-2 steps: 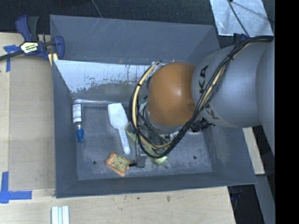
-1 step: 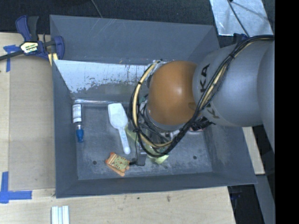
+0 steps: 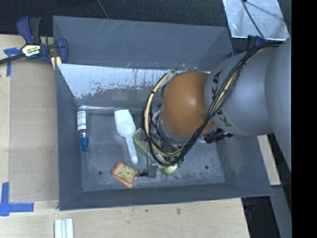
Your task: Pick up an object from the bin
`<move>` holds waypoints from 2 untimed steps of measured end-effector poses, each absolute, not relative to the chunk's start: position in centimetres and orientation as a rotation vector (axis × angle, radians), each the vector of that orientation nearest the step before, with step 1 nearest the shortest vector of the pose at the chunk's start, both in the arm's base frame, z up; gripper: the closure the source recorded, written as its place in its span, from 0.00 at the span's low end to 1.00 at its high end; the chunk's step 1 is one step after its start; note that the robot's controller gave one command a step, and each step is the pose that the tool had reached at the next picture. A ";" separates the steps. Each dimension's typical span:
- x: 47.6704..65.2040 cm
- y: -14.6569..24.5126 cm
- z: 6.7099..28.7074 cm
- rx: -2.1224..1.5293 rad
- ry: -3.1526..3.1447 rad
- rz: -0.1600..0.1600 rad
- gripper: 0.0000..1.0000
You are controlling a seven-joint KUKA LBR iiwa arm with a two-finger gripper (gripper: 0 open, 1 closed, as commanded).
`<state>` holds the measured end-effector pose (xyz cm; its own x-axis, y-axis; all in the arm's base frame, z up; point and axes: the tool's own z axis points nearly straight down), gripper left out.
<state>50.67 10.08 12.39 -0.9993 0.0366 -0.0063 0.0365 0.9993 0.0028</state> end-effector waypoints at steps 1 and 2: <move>51.5 6.1 9.6 0.185 3.125 0.007 0.00; 53.2 4.4 8.5 0.203 3.121 -0.002 0.00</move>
Offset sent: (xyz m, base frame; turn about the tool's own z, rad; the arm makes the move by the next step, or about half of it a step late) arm 0.0320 -0.0383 -0.0504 0.0675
